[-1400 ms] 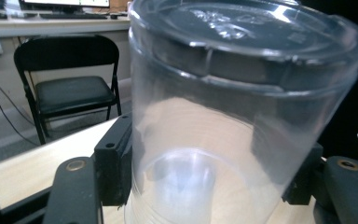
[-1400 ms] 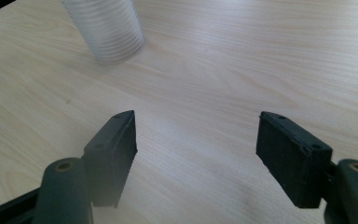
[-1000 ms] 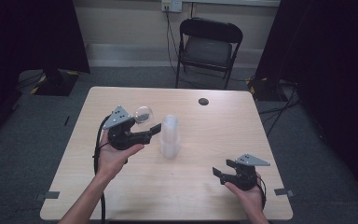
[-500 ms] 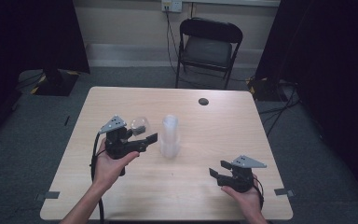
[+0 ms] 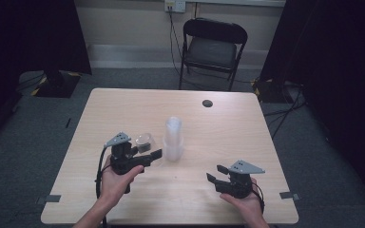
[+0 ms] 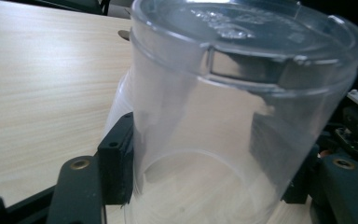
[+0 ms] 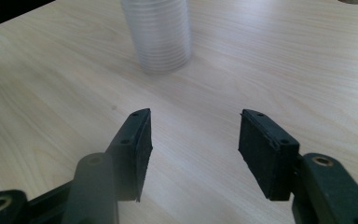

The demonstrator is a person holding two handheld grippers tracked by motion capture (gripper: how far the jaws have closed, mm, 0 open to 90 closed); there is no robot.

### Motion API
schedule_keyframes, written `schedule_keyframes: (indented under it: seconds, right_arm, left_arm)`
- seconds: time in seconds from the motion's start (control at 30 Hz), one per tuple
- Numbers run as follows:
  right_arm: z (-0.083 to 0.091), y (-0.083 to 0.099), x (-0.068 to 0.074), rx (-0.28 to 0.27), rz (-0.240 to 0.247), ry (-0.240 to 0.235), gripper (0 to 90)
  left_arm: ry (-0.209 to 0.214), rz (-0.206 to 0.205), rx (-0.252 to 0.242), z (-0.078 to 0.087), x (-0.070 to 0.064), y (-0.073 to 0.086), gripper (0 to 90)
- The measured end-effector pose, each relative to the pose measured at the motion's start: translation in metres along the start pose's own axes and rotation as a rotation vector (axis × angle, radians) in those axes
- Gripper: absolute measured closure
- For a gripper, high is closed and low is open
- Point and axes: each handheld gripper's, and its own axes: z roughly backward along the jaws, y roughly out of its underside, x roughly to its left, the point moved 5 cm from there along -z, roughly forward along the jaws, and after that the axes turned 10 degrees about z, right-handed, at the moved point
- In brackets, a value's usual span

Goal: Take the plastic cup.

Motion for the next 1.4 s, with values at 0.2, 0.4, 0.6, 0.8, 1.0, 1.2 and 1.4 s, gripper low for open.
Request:
schedule_keyframes:
  seconds: [0.2, 0.4, 0.6, 0.8, 1.0, 1.2, 1.4]
  right_arm:
    - [0.003, -0.007, 0.015, -0.01, 0.046, -0.044, 41.6]
    - [-0.003, -0.016, 0.033, -0.025, 0.101, -0.079, 38.2]
    - [-0.011, -0.022, 0.05, -0.066, 0.154, -0.105, 42.0]
    - [-0.016, -0.04, 0.066, -0.147, 0.214, -0.127, 51.8]
    - [-0.024, -0.05, 0.08, -0.198, 0.267, -0.135, 57.8]
    - [-0.03, -0.054, 0.085, -0.235, 0.273, -0.146, 63.6]
    - [-0.029, -0.062, 0.085, -0.28, 0.307, -0.119, 68.7]
  left_arm:
    - [0.05, 0.021, 0.052, -0.003, -0.004, 0.012, 36.3]
    - [0.101, 0.084, 0.077, -0.005, -0.01, 0.015, 36.7]
    - [0.119, 0.117, 0.085, -0.005, -0.014, 0.015, 37.6]
    - [0.156, 0.169, 0.098, -0.007, -0.018, 0.015, 37.6]
    - [0.207, 0.266, 0.116, -0.008, -0.017, 0.017, 38.3]
    - [0.233, 0.291, 0.116, -0.007, -0.017, 0.015, 38.3]
    - [0.281, 0.352, 0.132, -0.01, -0.015, 0.016, 38.6]
